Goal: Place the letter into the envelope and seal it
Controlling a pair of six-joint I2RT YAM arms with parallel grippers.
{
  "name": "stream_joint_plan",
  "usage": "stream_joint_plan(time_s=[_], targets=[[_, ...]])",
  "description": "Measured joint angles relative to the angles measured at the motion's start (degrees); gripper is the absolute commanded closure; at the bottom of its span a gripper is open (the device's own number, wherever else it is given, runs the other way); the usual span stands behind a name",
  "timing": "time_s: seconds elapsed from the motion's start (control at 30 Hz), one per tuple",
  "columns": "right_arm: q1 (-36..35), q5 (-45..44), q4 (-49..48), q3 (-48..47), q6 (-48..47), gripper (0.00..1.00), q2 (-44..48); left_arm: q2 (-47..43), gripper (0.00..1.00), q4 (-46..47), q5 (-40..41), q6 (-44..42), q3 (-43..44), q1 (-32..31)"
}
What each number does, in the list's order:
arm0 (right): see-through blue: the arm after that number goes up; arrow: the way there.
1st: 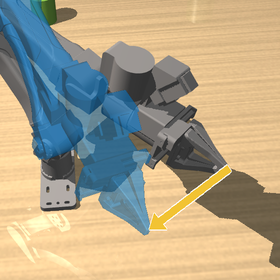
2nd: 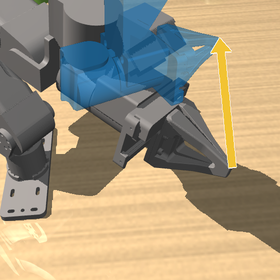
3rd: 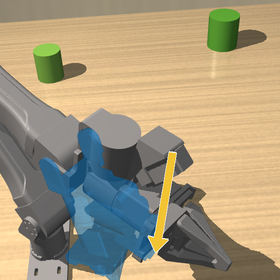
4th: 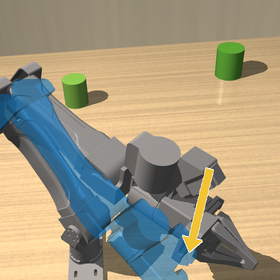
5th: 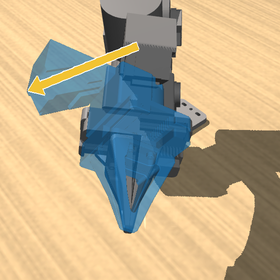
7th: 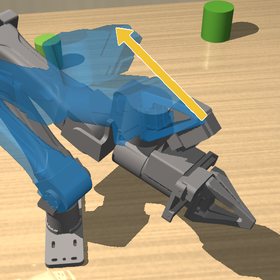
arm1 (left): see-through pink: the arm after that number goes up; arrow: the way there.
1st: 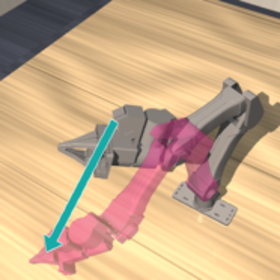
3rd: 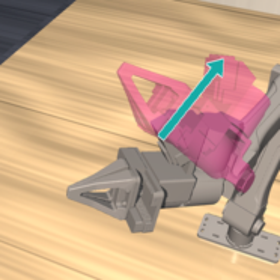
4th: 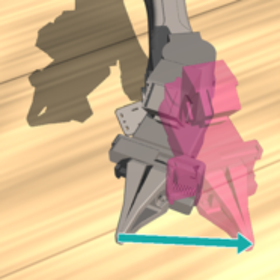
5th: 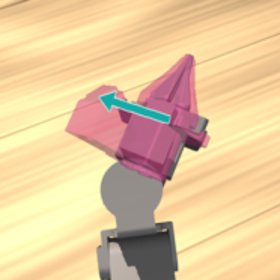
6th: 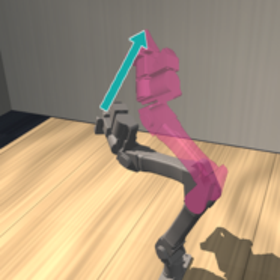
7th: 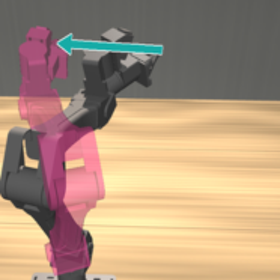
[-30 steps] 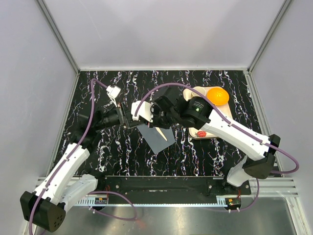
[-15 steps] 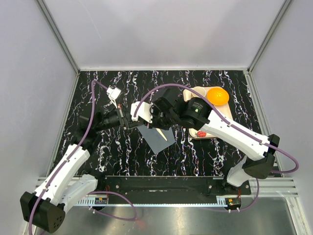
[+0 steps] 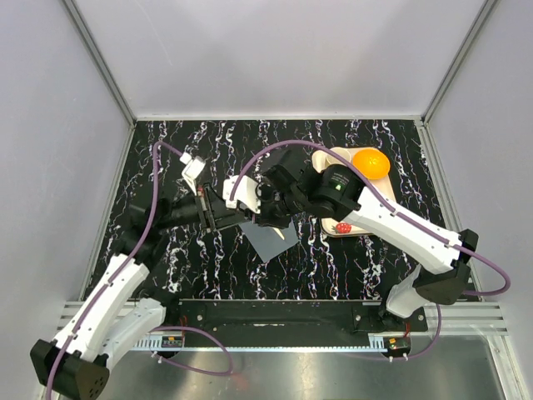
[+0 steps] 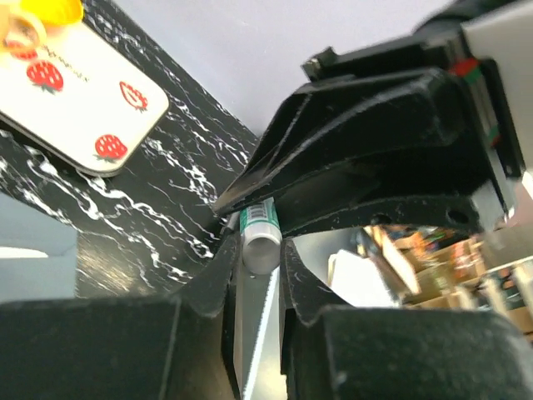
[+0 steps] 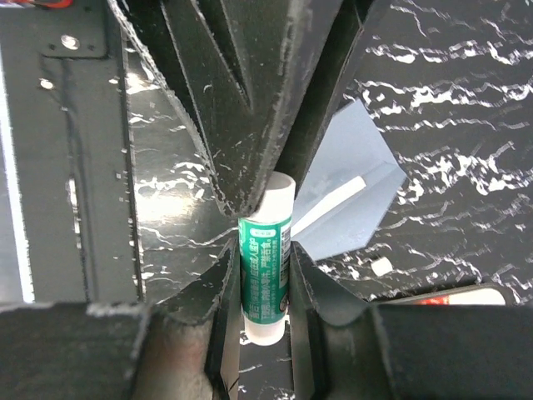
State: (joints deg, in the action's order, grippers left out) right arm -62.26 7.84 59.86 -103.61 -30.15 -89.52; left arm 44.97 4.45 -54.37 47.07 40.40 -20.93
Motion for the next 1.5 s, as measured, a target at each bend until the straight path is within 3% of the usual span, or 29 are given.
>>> stream_joint_plan(time_s=[0.2, 0.37, 0.5, 0.53, 0.63, 0.73, 0.83, 0.87, 0.93, 1.0, 1.17, 1.37, 1.5], targets=[[0.11, 9.55, 1.75, -2.99, 1.16, 1.00, -0.28, -6.56, 0.99, -3.54, -4.11, -20.39, 1.81, -0.74], [0.61, 19.50, 3.74, -4.83, 2.97, 1.00, -1.99, -11.58, 0.99, -7.28, -10.19, -42.36, 2.05, -1.29], [1.38, 27.82, 4.52, -4.92, 4.33, 1.00, -3.82, -14.69, 0.83, -15.80, -13.57, -64.52, 3.17, -1.88], [1.60, 29.70, 4.61, -4.92, 4.59, 1.00, -4.22, -15.56, 0.75, -20.24, -14.36, -73.68, 4.07, -2.10], [2.27, 34.69, 4.44, -4.85, 5.88, 1.00, -5.18, -15.87, 0.73, -33.62, -15.61, -101.42, 7.65, -2.54], [2.73, 38.14, 6.58, -4.44, 7.26, 1.00, -5.66, -16.17, 0.60, -47.50, -12.87, -129.22, 9.33, -2.62], [2.75, 39.43, 8.61, -4.37, 7.82, 1.00, -5.66, -17.46, 0.51, -52.87, -10.08, -143.10, 6.73, -2.58], [2.75, 39.30, 8.98, -4.37, 7.87, 1.00, -5.64, -18.10, 0.45, -52.46, -9.40, -142.20, 5.95, -2.58], [2.78, 36.65, 8.98, -4.35, 7.89, 1.00, -5.60, -19.30, 0.41, -47.34, -7.30, -131.01, 5.86, -2.60], [2.78, 32.61, 8.44, -4.00, 7.93, 1.00, -5.14, -19.37, 0.39, -41.03, -2.21, -114.29, 6.91, -2.58], [2.82, 17.18, 5.05, -1.86, 6.69, 1.00, -1.60, -11.28, 0.37, -39.04, 3.96, -76.15, 15.30, -2.23], [2.71, 5.27, -0.13, -0.79, 2.32, 1.00, 1.57, -10.56, 0.34, -27.58, 4.52, -35.63, 7.04, -1.99], [2.16, 1.11, -1.64, -0.68, -0.28, 1.00, 1.90, -7.96, 0.33, -21.07, 4.70, -18.53, 4.68, -1.99]])
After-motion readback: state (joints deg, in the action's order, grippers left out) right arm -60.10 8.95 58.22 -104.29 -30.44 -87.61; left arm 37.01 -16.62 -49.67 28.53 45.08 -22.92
